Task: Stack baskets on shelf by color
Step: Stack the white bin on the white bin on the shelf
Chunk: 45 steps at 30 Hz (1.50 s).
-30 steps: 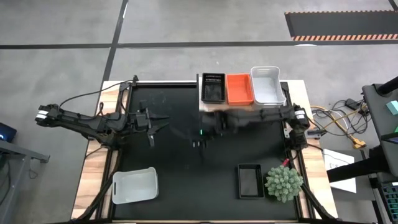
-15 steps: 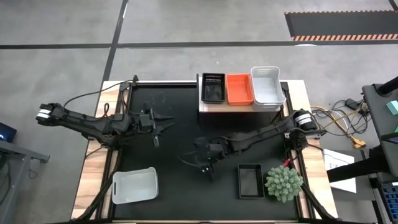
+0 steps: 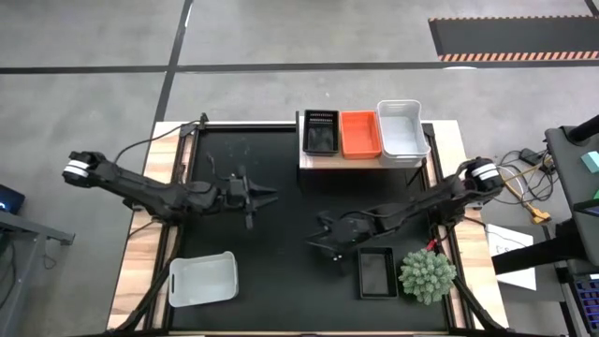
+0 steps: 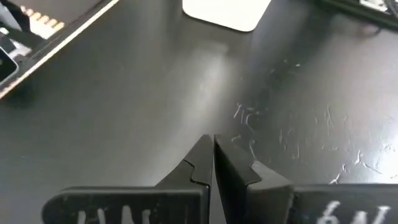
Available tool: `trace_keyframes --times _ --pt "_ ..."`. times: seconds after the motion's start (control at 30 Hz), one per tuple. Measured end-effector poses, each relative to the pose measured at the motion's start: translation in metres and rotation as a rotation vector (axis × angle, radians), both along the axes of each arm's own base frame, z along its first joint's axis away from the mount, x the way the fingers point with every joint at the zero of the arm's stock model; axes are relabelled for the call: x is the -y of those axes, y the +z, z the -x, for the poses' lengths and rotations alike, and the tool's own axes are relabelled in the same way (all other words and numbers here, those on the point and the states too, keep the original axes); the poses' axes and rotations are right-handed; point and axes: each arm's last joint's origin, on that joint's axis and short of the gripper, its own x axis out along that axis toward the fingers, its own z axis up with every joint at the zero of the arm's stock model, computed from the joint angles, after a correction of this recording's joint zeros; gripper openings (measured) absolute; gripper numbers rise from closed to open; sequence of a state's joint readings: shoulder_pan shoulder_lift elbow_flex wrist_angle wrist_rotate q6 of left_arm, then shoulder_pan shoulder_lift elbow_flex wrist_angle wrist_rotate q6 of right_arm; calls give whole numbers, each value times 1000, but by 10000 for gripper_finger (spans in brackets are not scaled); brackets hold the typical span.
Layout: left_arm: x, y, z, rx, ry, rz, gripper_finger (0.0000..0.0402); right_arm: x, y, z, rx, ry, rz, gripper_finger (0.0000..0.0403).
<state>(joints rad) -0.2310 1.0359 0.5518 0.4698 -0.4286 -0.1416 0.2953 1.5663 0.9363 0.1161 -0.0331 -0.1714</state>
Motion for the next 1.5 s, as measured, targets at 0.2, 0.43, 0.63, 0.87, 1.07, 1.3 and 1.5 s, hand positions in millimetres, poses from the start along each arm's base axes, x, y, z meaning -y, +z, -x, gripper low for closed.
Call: trace_keyframes --times 0.2,0.43,0.63,0.87,1.07,1.3,1.5 --pt "14 -7 -17 59 -42 50 91 6 -12 22 51 -17 -32 9" --pt "25 -13 -30 158 -72 109 91 7 -19 25 55 -11 -23 9" --pt "38 -26 -35 122 -108 138 91 8 -18 22 103 22 25 12" --pt "37 -18 -25 67 -112 -60 91 7 -1 7 184 42 57 66" --pt "24 2 3 -17 5 -218 91 -1 9 -24 147 91 129 127" --pt "9 9 33 -126 118 -252 91 -3 11 -71 99 217 239 173" --pt "6 5 44 -127 119 -230 91 6 8 -112 125 368 188 185"
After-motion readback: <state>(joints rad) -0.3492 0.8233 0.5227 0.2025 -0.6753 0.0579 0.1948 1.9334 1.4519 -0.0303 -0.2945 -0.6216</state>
